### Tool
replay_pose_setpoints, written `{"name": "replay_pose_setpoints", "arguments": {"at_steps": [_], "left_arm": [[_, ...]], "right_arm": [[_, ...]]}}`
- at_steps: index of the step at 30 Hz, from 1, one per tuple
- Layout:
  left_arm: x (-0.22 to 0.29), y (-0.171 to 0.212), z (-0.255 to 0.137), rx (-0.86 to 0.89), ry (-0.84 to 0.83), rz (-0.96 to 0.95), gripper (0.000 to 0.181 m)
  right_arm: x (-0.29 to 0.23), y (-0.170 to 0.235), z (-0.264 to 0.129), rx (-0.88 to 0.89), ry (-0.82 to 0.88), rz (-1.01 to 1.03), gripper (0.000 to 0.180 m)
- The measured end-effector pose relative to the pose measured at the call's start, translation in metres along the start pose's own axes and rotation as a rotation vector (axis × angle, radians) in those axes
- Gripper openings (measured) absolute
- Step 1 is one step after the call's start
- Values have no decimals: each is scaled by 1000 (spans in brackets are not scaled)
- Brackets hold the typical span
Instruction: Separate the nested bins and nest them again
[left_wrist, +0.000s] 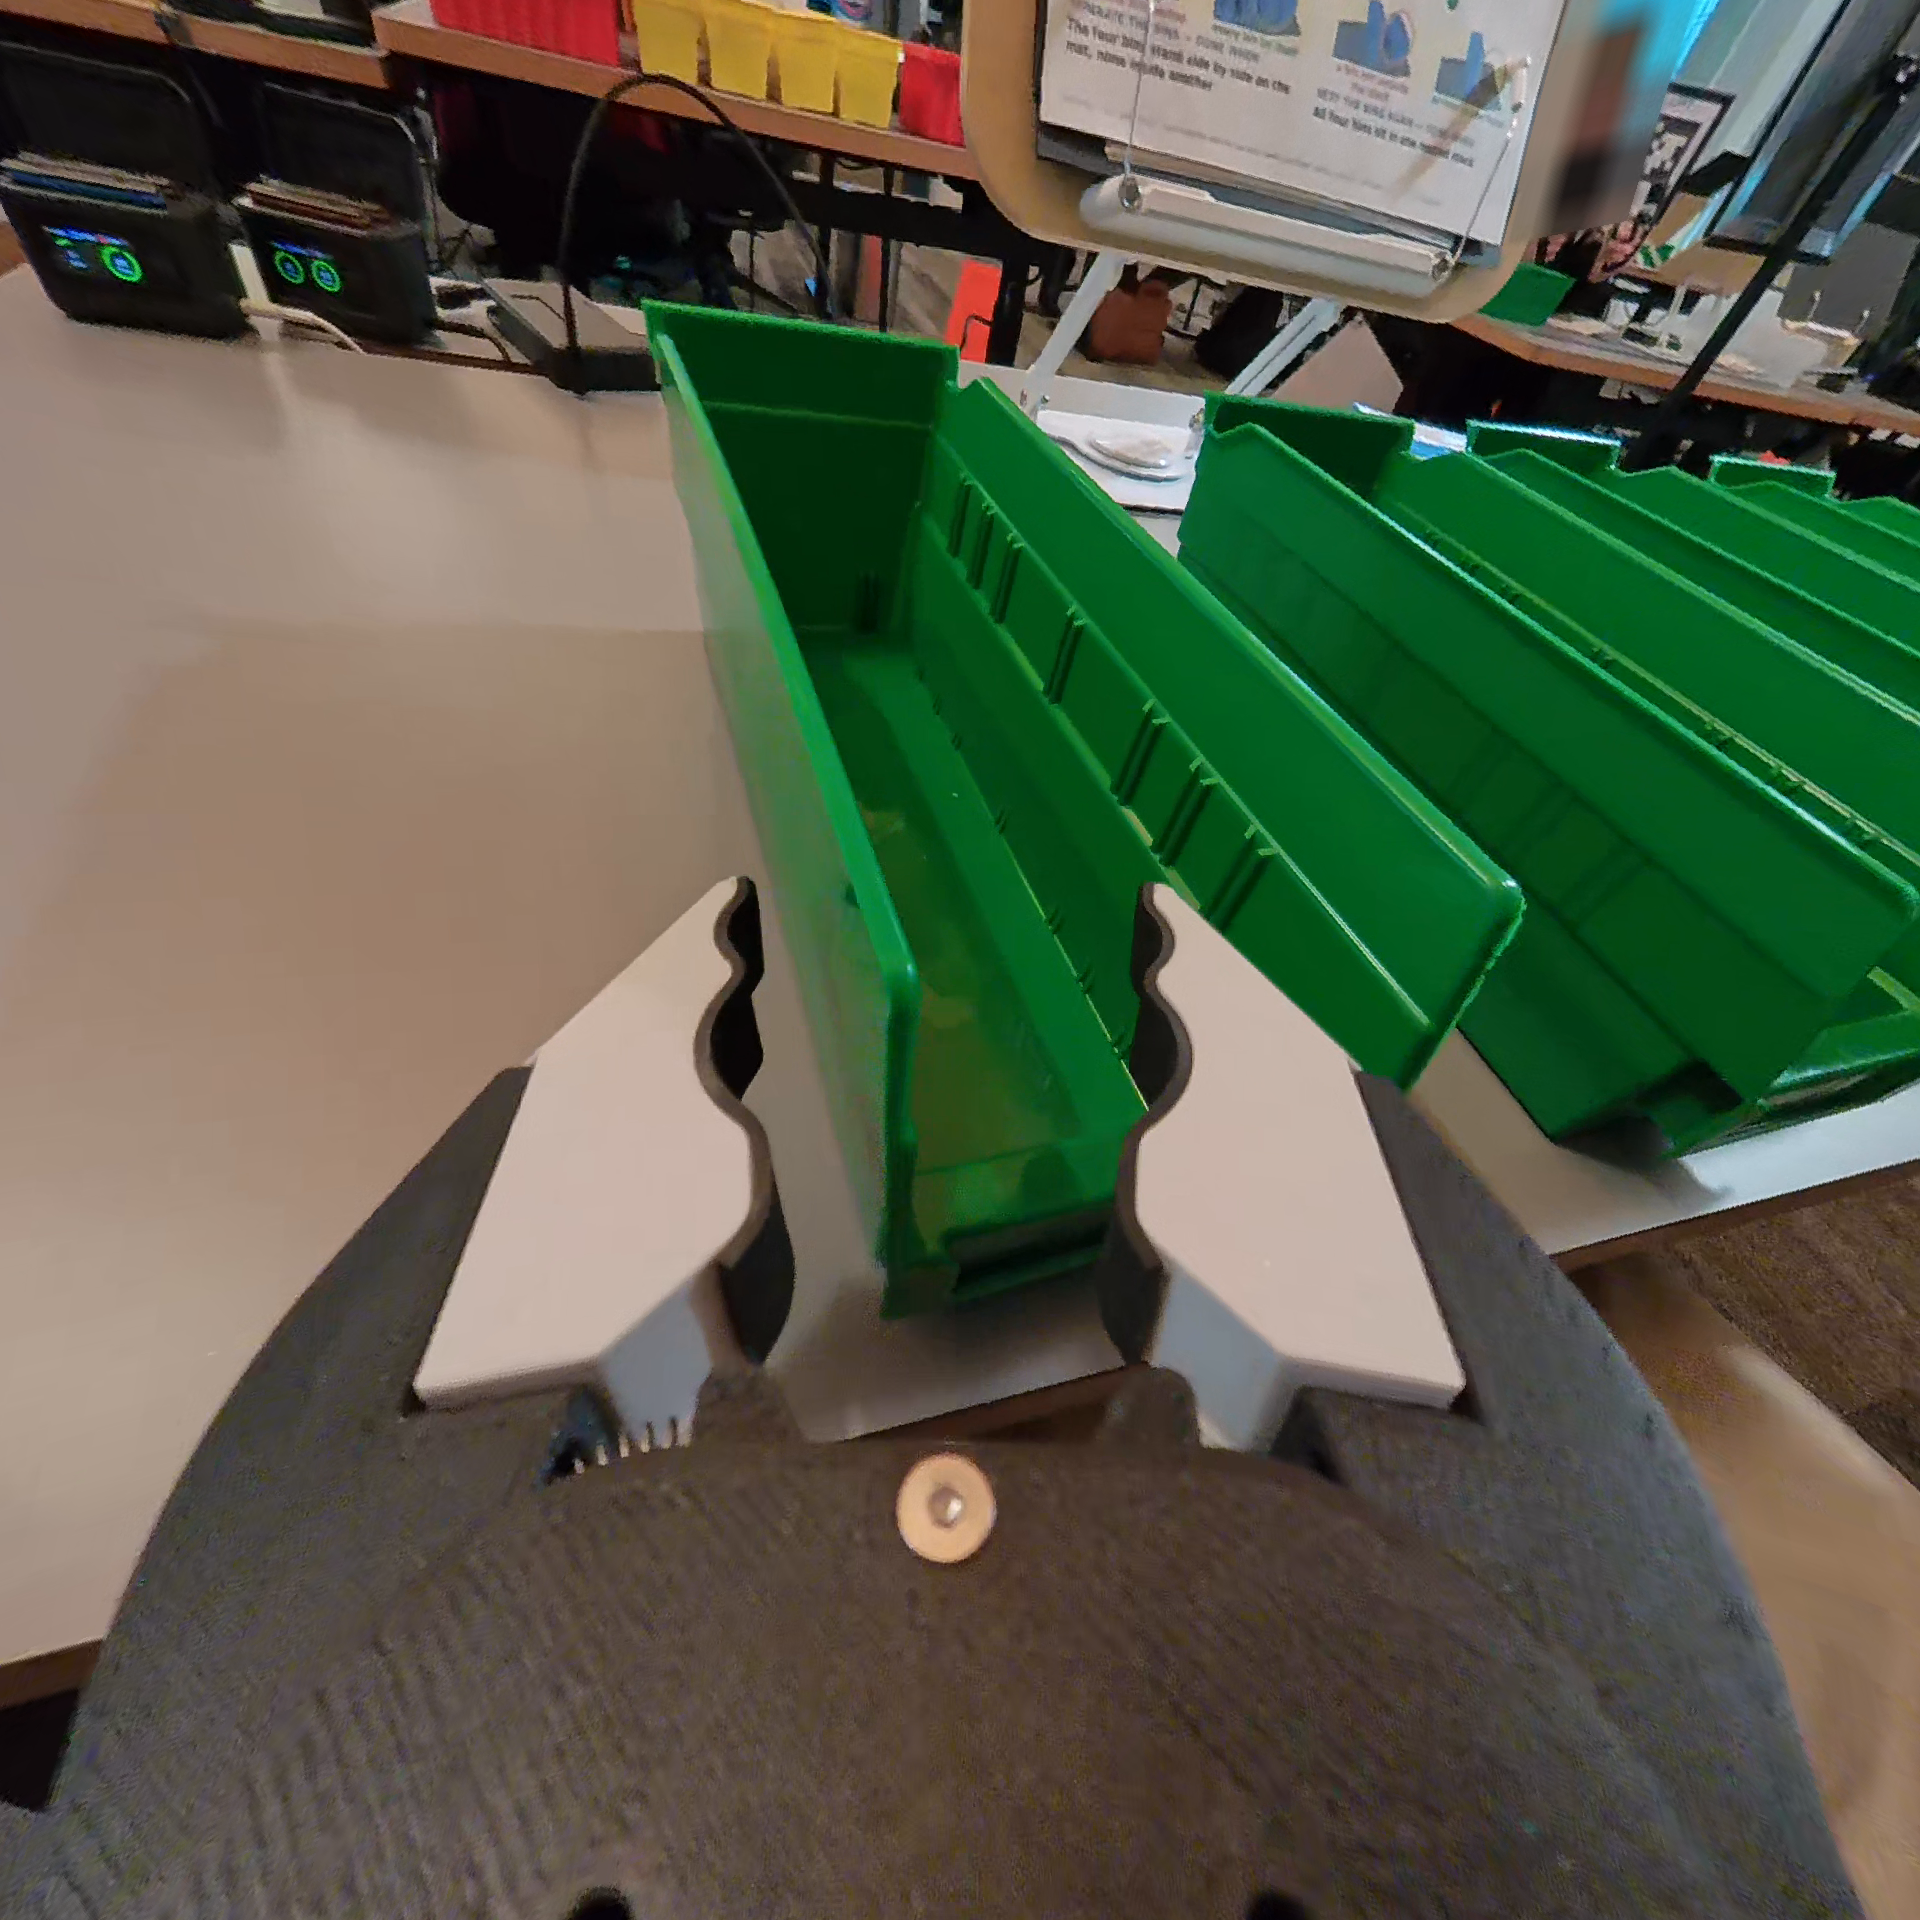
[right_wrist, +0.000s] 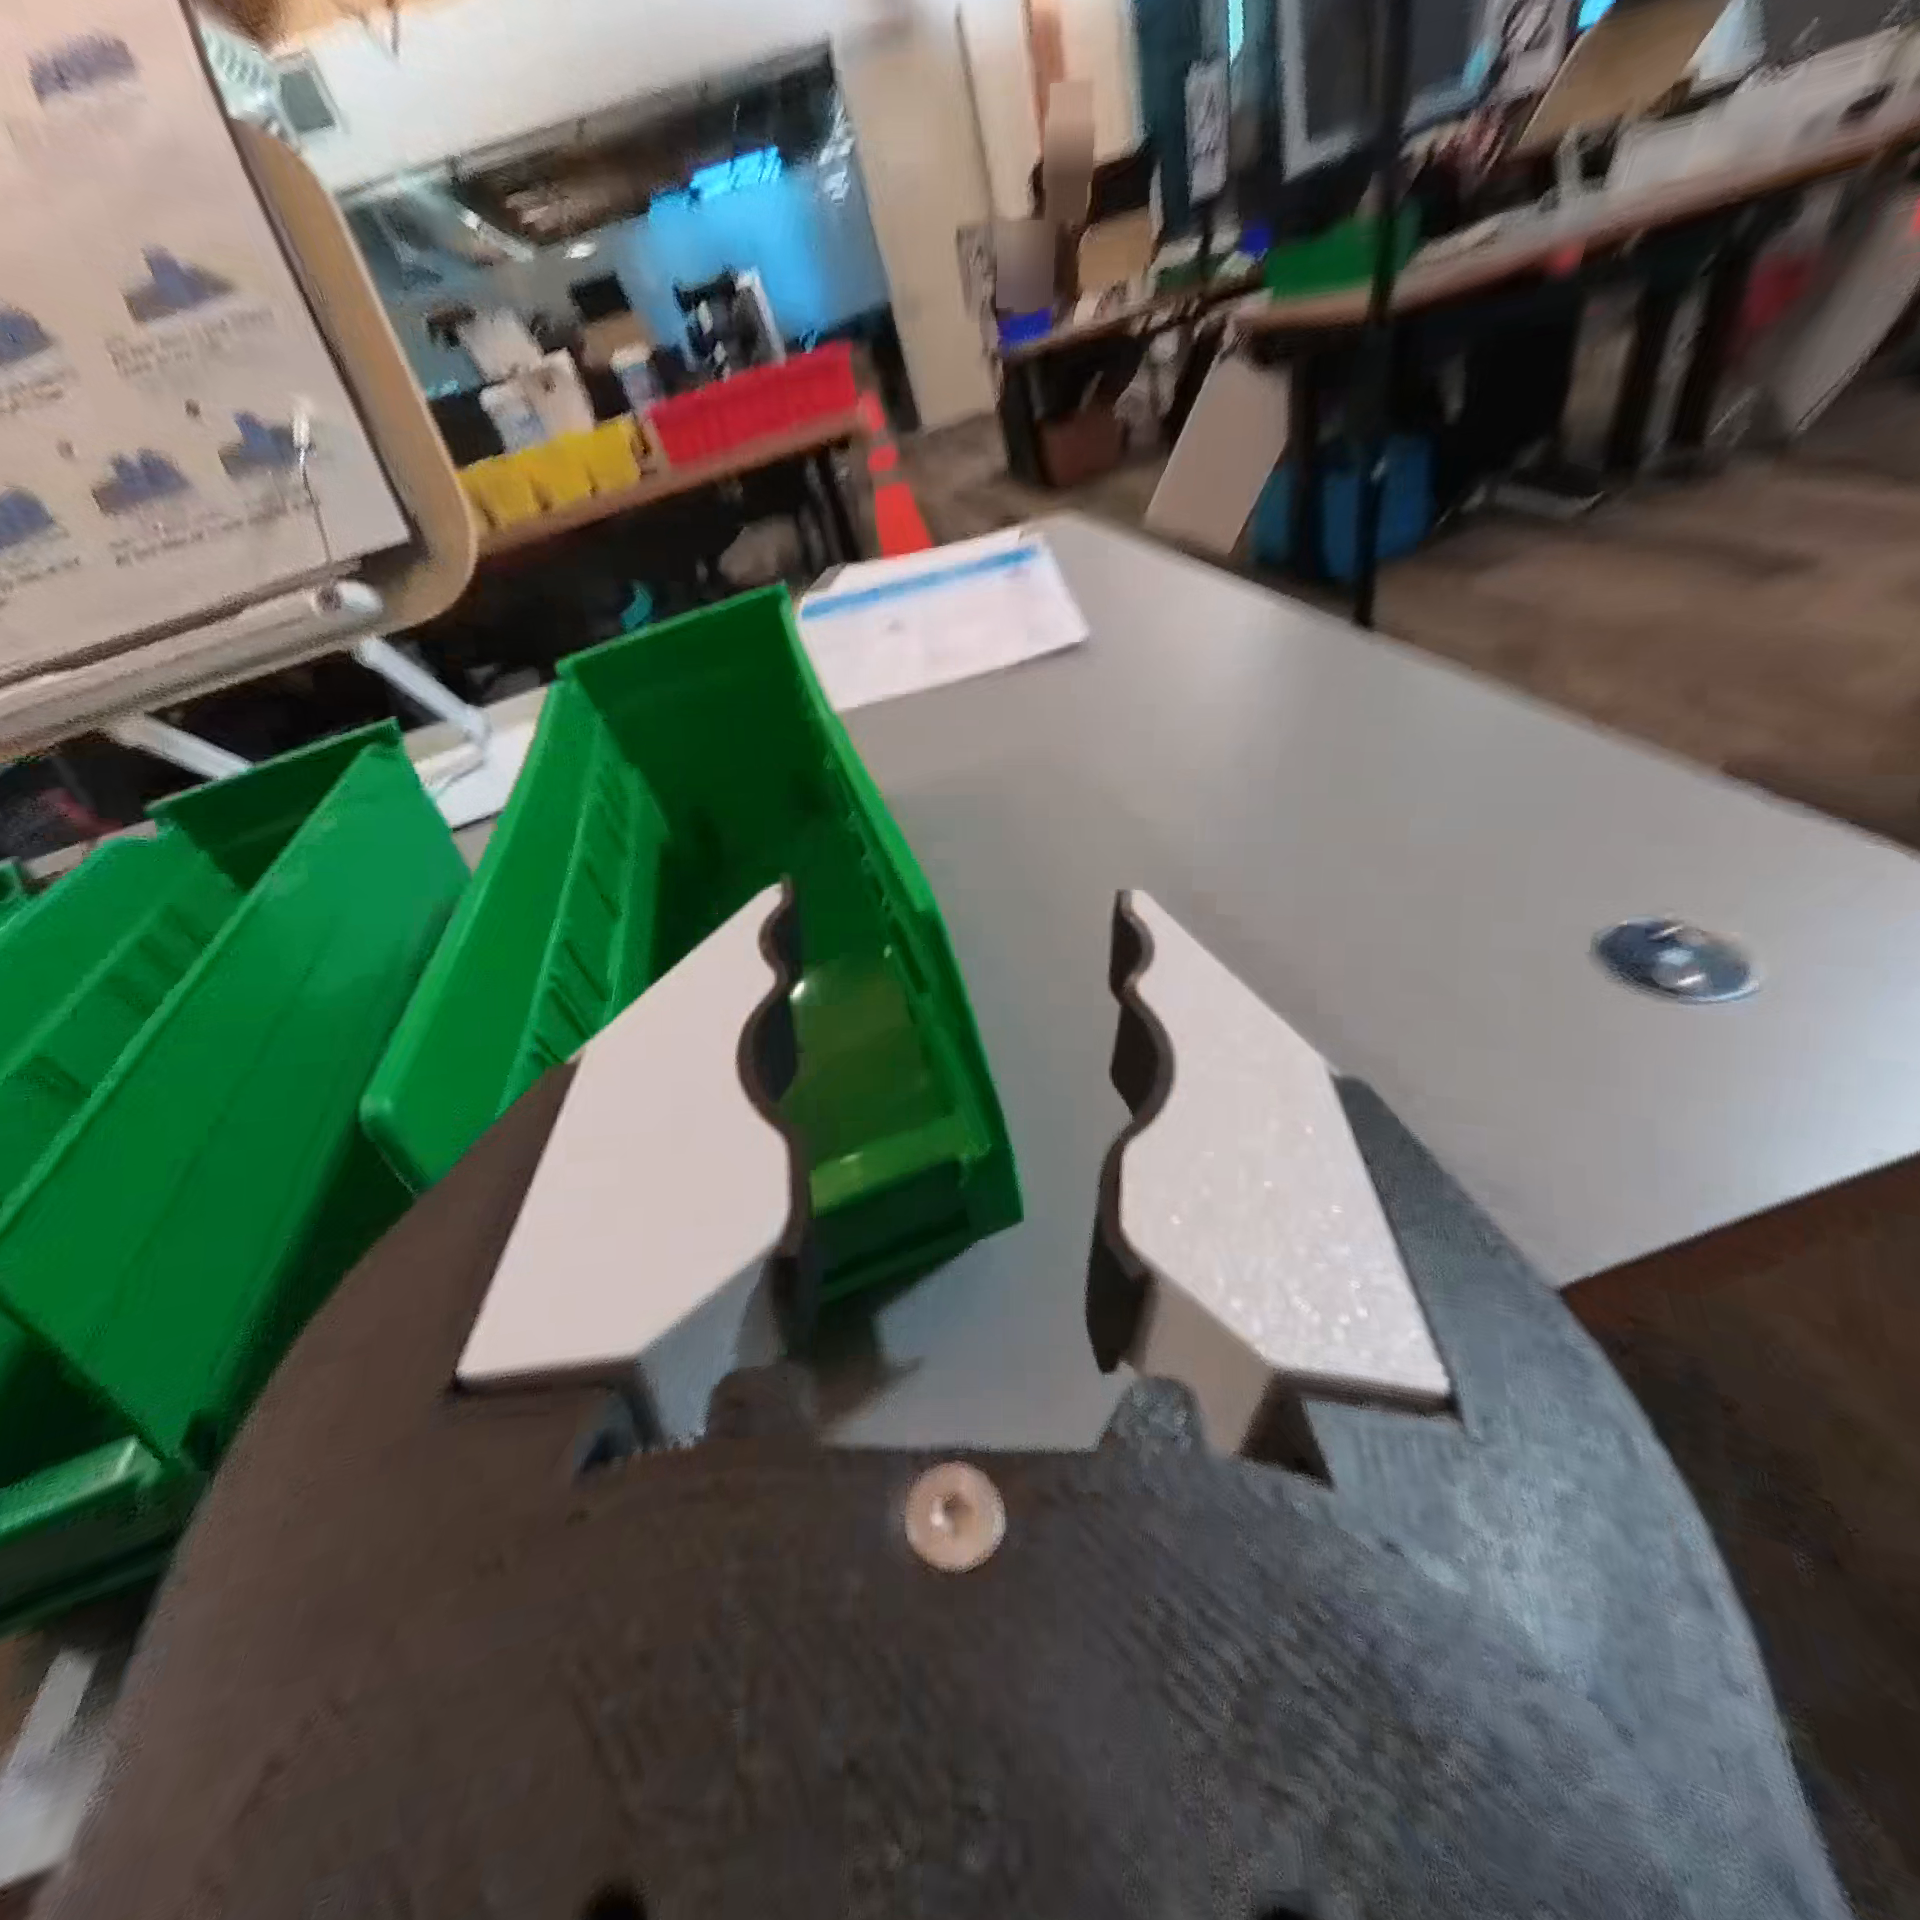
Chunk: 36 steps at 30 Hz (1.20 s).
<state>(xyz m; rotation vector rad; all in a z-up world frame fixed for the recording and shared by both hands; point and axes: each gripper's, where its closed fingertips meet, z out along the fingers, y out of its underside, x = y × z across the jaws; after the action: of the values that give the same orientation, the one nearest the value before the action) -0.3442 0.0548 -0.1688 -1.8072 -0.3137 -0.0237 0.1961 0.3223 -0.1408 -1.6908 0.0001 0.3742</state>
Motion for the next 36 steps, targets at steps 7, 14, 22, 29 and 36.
{"name": "replay_pose_setpoints", "arguments": {"at_steps": [7,14,22,29,36], "left_arm": [[-1,-3,-2,19,-24,11,73],[-3,-8,-4,41,-45,28,73],[-5,-9,-6,51,-60,34,72],[-6,-9,-6,52,-65,31,71],[-1,-5,-3,37,-63,62,71]], "right_arm": [[-9,38,22,-188,-104,31,47],[-7,44,20,-249,-114,24,5],[-15,39,12,-241,-135,-63,2],[-13,40,10,-278,-107,-93,33],[-30,39,25,-230,-190,-55,40]]}}
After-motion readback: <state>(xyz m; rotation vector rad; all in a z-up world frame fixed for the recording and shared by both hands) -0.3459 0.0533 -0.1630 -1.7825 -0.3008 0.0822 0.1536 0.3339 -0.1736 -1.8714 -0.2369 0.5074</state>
